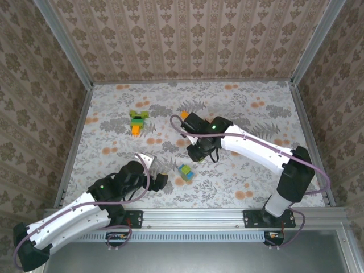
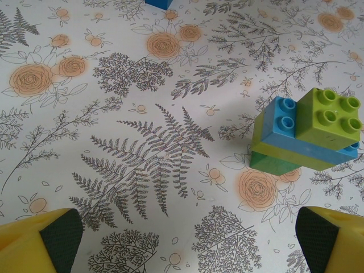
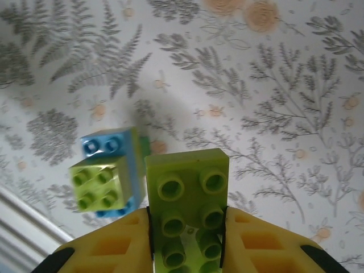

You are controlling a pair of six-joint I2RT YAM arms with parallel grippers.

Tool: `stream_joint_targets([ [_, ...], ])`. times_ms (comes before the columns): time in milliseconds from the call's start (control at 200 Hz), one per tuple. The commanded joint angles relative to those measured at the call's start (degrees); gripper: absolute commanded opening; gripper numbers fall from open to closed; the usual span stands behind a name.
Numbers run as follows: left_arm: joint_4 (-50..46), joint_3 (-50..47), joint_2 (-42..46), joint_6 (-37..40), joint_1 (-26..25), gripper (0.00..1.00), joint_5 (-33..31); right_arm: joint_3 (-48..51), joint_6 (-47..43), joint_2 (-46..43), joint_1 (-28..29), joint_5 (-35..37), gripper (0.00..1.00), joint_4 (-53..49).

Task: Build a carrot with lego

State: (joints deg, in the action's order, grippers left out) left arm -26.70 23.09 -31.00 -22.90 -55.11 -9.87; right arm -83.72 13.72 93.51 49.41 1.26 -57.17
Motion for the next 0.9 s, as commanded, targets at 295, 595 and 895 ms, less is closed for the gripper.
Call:
stream_joint_targets([
  [295, 0.42, -0.41, 0.56, 0.66, -0.48, 0.99, 0.09, 2.14, 8.48, 1.36, 7.44, 0.46, 0.28, 2.42],
  [595, 0.41, -0.39, 0.68, 0.67, -0.51, 0.99, 0.20, 1.76, 8.99, 4.87, 8.80, 0.53, 0.28, 3.90],
  [895, 0.42, -0.39, 0.77, 0.77, -0.52, 0.99, 0.39, 0.99, 8.76, 6.66, 8.95, 1.65, 0.28, 2.49],
])
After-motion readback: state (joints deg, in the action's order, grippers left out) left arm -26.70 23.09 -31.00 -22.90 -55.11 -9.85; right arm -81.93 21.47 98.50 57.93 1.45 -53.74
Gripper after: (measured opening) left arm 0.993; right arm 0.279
